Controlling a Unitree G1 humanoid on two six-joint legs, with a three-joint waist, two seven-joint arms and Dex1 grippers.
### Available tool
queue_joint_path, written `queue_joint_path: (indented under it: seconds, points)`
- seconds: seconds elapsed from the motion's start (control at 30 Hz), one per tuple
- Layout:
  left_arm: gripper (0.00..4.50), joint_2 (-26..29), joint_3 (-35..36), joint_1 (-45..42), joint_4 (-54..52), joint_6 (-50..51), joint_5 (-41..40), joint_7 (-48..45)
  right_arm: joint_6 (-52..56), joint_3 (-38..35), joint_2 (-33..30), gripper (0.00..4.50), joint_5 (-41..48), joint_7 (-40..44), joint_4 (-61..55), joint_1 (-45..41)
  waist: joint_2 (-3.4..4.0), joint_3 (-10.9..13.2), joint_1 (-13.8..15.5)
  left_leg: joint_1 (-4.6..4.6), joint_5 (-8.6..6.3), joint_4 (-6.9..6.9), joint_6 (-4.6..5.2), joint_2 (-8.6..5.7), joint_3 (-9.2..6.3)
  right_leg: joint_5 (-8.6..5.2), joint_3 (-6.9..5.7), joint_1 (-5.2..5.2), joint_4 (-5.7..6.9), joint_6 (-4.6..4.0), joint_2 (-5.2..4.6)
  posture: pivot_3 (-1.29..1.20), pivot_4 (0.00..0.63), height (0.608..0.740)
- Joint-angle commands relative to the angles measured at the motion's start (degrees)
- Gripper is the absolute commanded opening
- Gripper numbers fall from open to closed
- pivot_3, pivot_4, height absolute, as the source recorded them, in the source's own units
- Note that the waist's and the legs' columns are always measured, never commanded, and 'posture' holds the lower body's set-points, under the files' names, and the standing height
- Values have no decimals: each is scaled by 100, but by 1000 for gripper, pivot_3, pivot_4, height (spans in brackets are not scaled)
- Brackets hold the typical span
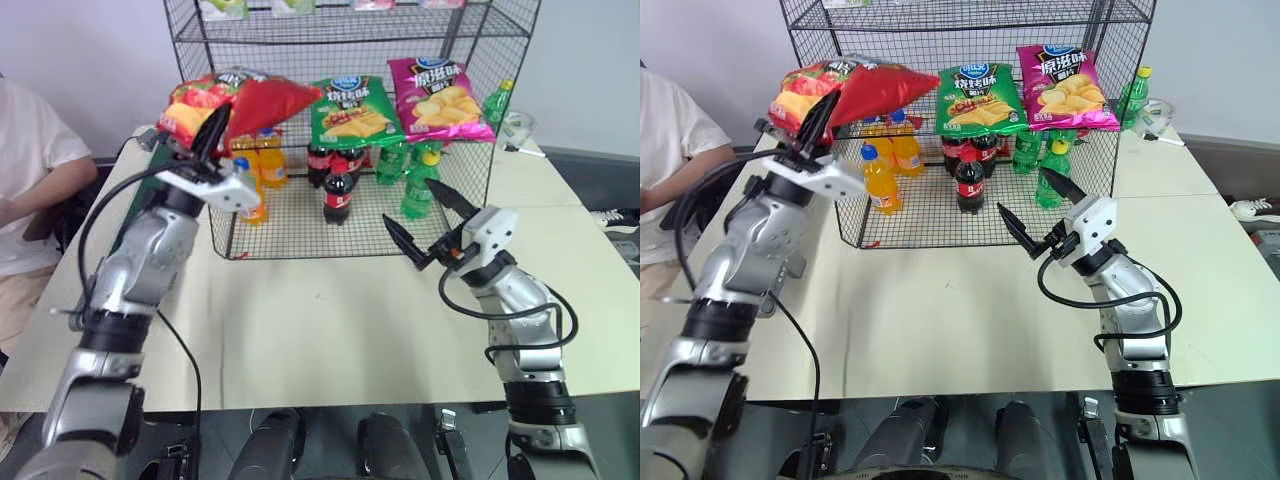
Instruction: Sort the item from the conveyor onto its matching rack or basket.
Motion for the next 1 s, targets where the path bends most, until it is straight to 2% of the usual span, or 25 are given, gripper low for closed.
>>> queue_joint_path:
  seconds: [0.03,0.27,0.4,0.63,0.77,1.0]
  points:
    - [17,-227,-344,-756,1277,21,320,938,-87,1,-32,4500,-21,-69,-205,-104,-1,0,6,0,0,2,0,0,0,0,0,1,0,1,1,0,150,740]
    - [17,-710,-875,-2121,3964,237,348,2005,-78,57,-34,4500,-53,-118,-233,-106,-5,3,-18,-11,0,19,1,-1,-2,0,-1,-2,5,4,3,0,150,740]
    - [17,-917,-1012,-2665,4861,399,225,2222,-56,62,-12,4500,-72,-207,-269,-108,-7,4,-21,-29,-2,47,3,-1,-5,1,-5,-4,8,7,7,0,150,740]
    - [17,-1299,-1025,-3123,5543,746,-59,2234,-17,143,9,4500,-95,-302,-347,-67,-9,5,-43,-37,-5,59,9,-2,-5,1,-6,-7,10,10,8,0,150,740]
    - [17,-1490,-992,-3223,5720,944,-290,1986,16,151,-25,4500,-107,-324,-381,-62,-10,5,-88,-39,-6,64,11,-2,-5,1,-7,-4,10,12,8,0,150,740]
    - [17,-1664,-590,-3252,5699,640,-1109,1195,101,200,-30,4500,-124,-334,-448,-31,-11,6,-109,-39,-7,64,11,-3,-6,1,-7,-6,11,12,8,0,150,740]
